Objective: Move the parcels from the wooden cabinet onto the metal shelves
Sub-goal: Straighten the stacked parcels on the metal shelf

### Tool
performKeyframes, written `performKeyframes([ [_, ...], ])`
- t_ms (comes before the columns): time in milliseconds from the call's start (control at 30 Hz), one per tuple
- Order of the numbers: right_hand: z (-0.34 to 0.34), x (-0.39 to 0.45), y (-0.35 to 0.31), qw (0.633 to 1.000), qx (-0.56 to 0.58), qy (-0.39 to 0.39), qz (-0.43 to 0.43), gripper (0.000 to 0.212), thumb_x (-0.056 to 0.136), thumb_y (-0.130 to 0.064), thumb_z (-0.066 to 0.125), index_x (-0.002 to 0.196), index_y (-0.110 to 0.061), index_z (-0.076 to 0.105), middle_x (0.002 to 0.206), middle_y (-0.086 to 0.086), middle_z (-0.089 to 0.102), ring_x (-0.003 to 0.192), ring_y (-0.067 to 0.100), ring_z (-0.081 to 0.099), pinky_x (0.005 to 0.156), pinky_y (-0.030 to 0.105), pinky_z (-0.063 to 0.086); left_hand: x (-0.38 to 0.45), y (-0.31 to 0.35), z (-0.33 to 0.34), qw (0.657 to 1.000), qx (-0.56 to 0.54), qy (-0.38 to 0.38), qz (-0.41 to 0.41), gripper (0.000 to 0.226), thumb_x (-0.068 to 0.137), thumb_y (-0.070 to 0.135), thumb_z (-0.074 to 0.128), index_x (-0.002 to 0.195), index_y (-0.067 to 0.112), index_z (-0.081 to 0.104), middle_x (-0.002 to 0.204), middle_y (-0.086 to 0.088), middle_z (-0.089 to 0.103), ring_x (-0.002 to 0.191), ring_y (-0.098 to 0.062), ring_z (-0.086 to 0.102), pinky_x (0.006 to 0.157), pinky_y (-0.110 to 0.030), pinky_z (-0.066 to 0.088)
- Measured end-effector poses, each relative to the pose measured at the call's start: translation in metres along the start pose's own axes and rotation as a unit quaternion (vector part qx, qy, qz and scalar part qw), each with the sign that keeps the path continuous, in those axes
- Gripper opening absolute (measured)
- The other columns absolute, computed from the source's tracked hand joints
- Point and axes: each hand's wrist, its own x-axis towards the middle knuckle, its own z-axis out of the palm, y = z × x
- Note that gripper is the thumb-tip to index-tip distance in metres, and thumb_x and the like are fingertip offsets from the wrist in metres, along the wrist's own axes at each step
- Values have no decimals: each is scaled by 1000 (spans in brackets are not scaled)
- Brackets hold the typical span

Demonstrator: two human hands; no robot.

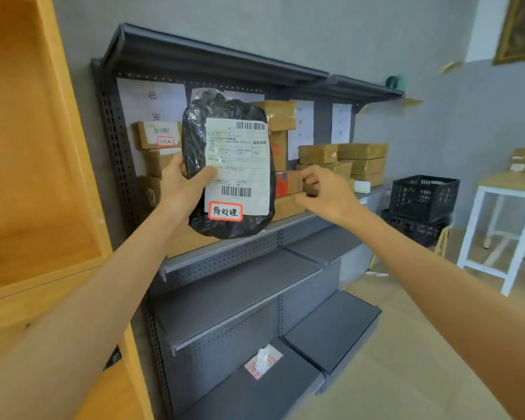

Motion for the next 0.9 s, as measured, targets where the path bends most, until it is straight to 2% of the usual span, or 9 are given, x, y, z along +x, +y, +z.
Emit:
performKeyframes([
  [200,-8,43,82,1000,-17,15,9,41,81,-24,70,119,-15,57,121,8,58,113,20,55,96,42,46,44,-46,78,1000,-17,-11,-20,34,90,8,62,122,13,52,107,3,64,81,-5,65,58,-17,54],
  [300,-13,73,124,999,-33,18,11,45,82,-23,71,124,-13,55,127,7,57,118,19,52,98,34,44,73,-71,118,999,-28,-17,-19,27,90,7,62,113,15,53,112,0,65,88,-12,66,69,-23,56],
  [367,-18,95,148,998,-52,9,15,46,84,-21,70,126,-12,54,128,7,55,118,19,51,93,28,40,94,-82,146,999,-37,-22,-18,25,90,6,61,111,15,53,114,0,65,93,-14,65,75,-24,55],
  [500,-25,140,186,997,-77,14,24,45,83,-21,69,125,-14,54,126,7,55,118,22,51,94,33,42,131,-93,191,998,-49,-28,-10,29,90,3,59,118,11,54,105,5,63,81,2,61,57,-7,49],
  [700,-18,198,235,998,-68,9,12,45,84,-24,69,125,-16,53,127,5,56,119,20,51,92,31,43,173,-115,239,999,-33,-22,-10,28,90,4,60,116,15,54,99,10,63,79,3,61,56,-6,48],
  [800,-10,220,251,998,-59,-3,-3,46,85,-24,68,127,-16,53,127,5,56,120,21,51,97,38,44,184,-126,249,1000,-12,-7,-14,32,90,5,61,120,14,55,105,8,64,85,0,62,59,-7,50],
  [900,-2,241,267,998,-44,-20,-33,46,85,-25,68,126,-15,52,127,7,55,120,22,51,98,42,44,189,-134,257,1000,-2,24,-20,29,90,6,62,116,15,55,99,11,64,81,2,63,58,-10,51],
])
